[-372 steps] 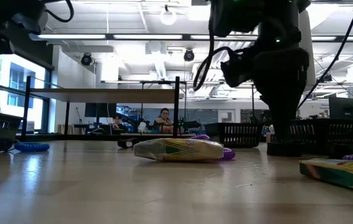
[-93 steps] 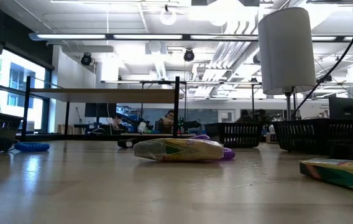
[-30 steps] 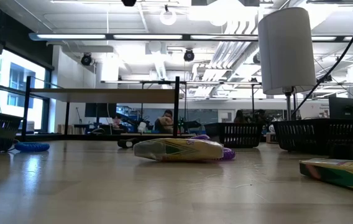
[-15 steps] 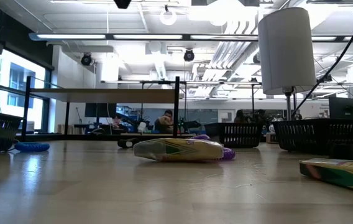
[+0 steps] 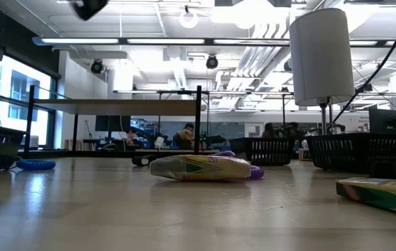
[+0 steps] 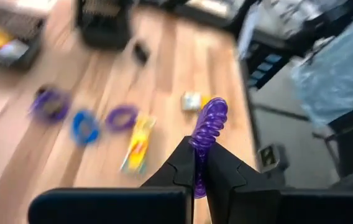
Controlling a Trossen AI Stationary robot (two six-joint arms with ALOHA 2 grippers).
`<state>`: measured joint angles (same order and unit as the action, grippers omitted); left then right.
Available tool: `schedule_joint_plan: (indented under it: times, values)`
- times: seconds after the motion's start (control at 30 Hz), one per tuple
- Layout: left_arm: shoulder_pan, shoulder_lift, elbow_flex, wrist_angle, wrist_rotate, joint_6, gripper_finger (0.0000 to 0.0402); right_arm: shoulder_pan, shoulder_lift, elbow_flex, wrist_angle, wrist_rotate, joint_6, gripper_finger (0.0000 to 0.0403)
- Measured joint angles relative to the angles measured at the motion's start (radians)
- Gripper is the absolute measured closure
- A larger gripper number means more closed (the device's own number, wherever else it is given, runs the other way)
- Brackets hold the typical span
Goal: Pick & Place Office Desk Supplies
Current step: Put the purple spring keychain into the bottom left black bin
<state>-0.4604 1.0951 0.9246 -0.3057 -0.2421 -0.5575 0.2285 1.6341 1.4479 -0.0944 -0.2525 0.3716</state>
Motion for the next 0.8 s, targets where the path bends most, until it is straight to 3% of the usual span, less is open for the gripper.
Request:
schedule_joint_plan:
  times: [0.17, 0.3, 0.47, 0.57, 0.8]
  values:
    - [-0.081, -0.094, 0.099, -0.396, -0.099, -0.181, 0.0398, 0.001, 0.000, 0.000, -0.001, 0.017, -0.054, 0.0147]
    - [-0.155, -0.095, 0.204, -0.719, -0.115, -0.397, 0.0398, -0.011, 0.000, 0.000, -0.011, 0.017, -0.062, 0.0147]
    - [-0.210, -0.057, 0.199, -0.987, 0.107, -0.683, 0.0398, -0.015, 0.000, 0.000, 0.006, 0.009, -0.056, 0.0147]
    - [-0.253, -0.035, 0.154, -1.020, 0.158, -0.675, 0.0397, -0.011, 0.000, 0.000, 0.025, 0.009, -0.054, 0.0147]
    - [-0.281, -0.037, 0.002, -0.804, 0.141, -0.622, 0.0396, 0.017, 0.000, 0.000, 0.026, 0.015, -0.029, 0.0147]
